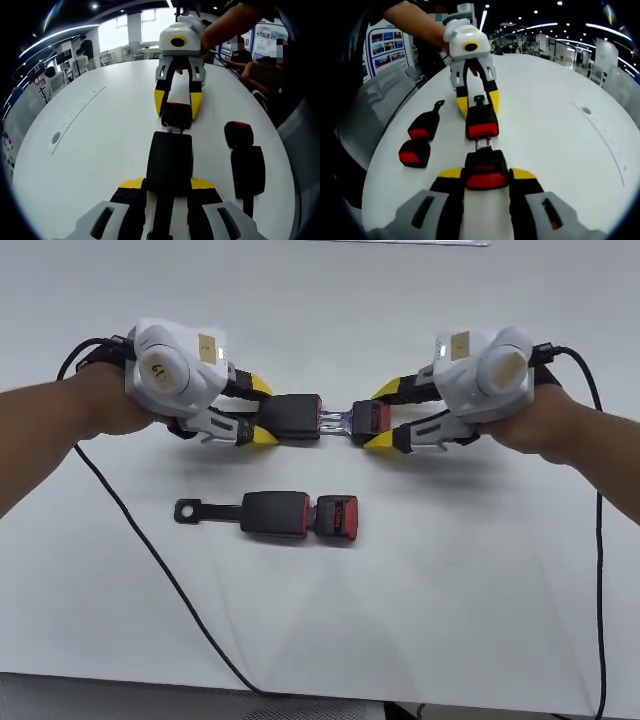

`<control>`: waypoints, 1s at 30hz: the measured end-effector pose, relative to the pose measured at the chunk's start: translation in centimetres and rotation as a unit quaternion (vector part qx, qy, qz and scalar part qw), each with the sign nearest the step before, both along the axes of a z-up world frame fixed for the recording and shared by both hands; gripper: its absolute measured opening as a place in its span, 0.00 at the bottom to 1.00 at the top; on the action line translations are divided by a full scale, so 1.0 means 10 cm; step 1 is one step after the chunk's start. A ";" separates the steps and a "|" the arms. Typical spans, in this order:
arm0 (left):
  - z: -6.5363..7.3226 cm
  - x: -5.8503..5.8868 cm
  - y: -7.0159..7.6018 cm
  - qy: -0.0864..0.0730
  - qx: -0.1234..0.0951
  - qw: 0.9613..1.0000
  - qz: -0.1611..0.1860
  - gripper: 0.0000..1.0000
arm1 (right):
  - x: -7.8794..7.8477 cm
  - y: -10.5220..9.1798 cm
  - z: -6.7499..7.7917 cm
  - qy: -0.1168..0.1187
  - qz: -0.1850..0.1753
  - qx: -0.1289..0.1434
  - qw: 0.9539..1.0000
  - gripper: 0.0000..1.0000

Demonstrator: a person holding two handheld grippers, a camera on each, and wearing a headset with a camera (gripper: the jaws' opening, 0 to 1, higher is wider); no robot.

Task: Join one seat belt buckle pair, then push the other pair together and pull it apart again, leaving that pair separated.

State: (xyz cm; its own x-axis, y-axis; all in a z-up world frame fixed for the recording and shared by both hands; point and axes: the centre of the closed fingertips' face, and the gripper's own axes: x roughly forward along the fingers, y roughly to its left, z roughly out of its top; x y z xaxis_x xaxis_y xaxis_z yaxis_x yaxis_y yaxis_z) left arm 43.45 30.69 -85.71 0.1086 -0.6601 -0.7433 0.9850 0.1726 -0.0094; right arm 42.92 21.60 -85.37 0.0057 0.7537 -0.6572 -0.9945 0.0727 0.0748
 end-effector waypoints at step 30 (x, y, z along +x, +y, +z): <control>0.00 -0.02 -0.04 -0.002 0.018 1.000 -0.013 0.31 | 0.02 0.22 -0.03 0.010 -0.011 -0.009 1.000 0.34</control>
